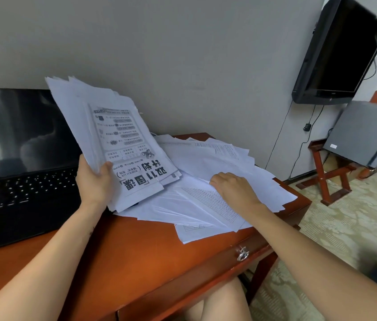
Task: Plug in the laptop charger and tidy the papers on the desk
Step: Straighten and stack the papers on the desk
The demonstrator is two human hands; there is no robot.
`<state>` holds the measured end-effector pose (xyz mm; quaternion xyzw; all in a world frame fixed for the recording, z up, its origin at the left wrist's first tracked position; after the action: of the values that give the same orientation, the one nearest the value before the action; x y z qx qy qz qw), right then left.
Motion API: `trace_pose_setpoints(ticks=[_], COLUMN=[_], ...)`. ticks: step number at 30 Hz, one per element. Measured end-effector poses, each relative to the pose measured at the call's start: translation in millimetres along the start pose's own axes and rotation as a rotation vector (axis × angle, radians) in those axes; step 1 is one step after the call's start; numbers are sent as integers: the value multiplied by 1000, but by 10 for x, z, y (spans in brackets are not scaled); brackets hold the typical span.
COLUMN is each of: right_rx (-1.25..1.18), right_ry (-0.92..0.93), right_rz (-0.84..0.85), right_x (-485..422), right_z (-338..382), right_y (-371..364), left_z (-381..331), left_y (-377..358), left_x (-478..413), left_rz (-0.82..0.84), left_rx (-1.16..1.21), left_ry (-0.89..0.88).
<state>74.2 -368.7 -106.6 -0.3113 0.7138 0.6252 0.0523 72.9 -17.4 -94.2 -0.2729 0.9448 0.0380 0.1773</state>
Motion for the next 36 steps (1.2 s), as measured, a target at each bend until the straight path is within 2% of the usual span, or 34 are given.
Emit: trace_pose_setpoints(ticks=[5,10,13,17,20,22,25,28,31,36], right_rx=[69,93,-52,-487,-578,-538,-434,-92,111,253], right_ry=[30,37,39,-78,-178,-167,-124,112,332,357], right_rz=[-61,3,-28,212,414,472,380,299,175,197], right_x=[-205,-386,-422,-377,-381,-406,-498,-571,-574,-558], right_z=[75,66,20,-15,-34,-22,-44,78,225,295], right_y=[-40,-253,-327,-351,-306,-293,-257,-287,-333,-222], left_z=[-14,-64,-39,10,27,46,68,71,88,85], left_y=[81,161,157,92,48,34,23,14,22,44], left_x=[-27,-65,-66,-34,-20,-20,-5,16,12,7], left_rz=[-72,-140,-134,-105,-78,-61,-53,-39,-42,-50], left_rx=[19,88,92,76,64,56,40,35,35,38], left_ry=[-21,-16,-9,5,4,4,6,0,4,-6])
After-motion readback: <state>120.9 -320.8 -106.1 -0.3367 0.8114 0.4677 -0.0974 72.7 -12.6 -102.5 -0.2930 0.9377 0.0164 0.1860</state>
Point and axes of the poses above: each hand's wrist, its own x-axis away from the middle knuckle, its own y-axis out of the back of the hand, z = x × y, the point moved 5 cm from there along -x, towards the middle knuckle, and after that the axes turned 1 degree about x, right-handed, at the moved point
